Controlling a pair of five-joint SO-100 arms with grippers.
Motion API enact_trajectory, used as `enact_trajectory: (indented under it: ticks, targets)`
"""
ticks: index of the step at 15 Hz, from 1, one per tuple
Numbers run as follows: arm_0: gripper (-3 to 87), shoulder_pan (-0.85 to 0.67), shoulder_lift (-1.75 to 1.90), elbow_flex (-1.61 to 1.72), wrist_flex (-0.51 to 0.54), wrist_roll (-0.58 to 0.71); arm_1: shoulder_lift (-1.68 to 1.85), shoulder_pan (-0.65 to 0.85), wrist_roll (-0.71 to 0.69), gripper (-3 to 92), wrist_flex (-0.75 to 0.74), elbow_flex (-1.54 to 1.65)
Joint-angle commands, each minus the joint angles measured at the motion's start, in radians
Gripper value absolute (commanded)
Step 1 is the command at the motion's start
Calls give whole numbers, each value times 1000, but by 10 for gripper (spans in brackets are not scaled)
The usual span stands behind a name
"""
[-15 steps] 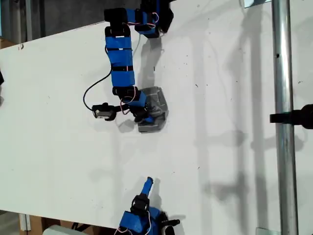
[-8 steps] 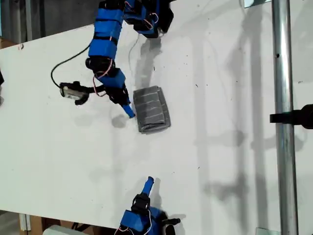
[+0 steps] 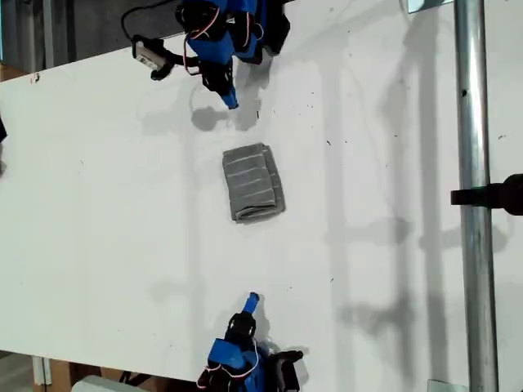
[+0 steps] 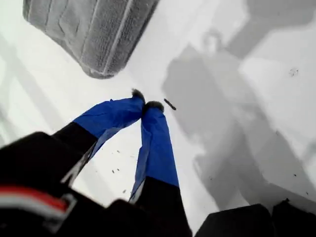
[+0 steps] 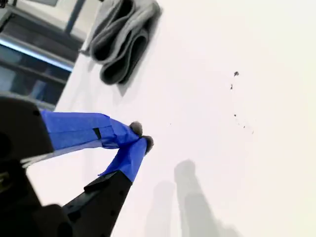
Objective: Grasp corners of a towel and fold twice.
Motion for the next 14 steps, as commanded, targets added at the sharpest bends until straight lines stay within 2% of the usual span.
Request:
enact_trajectory:
  ticks: [1, 2, 3, 4, 5, 6, 7, 14]
  targets:
    - [-24, -9, 6, 18, 5, -31, 137, -14, 63, -1, 8, 121]
    - [-24, -20, 6, 18, 11, -54, 123, -35, 144, -1, 38, 143]
    - [-24, -23, 6, 21, 28, -84, 129, -35, 156, 28, 58, 143]
    - [-24, -26, 6, 23, 101, -192, 129, -44, 156, 87, 58, 143]
    - [-24, -23, 3, 23, 106, -172, 133, -72, 156, 87, 61, 141]
    - [-24, -21, 3, 23, 106, -6, 133, -97, 156, 87, 61, 141]
    - [-24, -20, 3, 23, 103, 225, 133, -114, 156, 87, 61, 141]
    - [-24, -21, 5, 23, 101, 233, 133, -140, 156, 87, 61, 141]
